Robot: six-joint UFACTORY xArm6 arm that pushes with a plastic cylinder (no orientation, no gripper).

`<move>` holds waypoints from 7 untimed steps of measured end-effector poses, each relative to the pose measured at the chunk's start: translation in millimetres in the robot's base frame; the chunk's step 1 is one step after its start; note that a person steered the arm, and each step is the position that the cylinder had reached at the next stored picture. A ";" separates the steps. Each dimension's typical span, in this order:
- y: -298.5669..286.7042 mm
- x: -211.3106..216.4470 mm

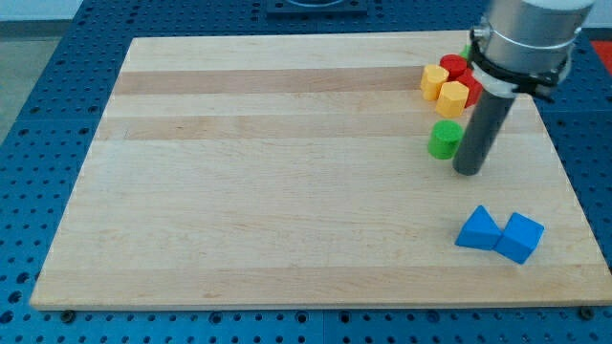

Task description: Adjust the green circle diagonally top left to the yellow heart

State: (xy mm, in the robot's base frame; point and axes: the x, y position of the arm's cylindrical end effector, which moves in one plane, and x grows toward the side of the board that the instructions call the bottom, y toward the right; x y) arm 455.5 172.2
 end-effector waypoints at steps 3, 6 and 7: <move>-76.3 -127.6; -89.7 -128.0; -88.7 -74.2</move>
State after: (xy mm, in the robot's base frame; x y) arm 381.2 83.4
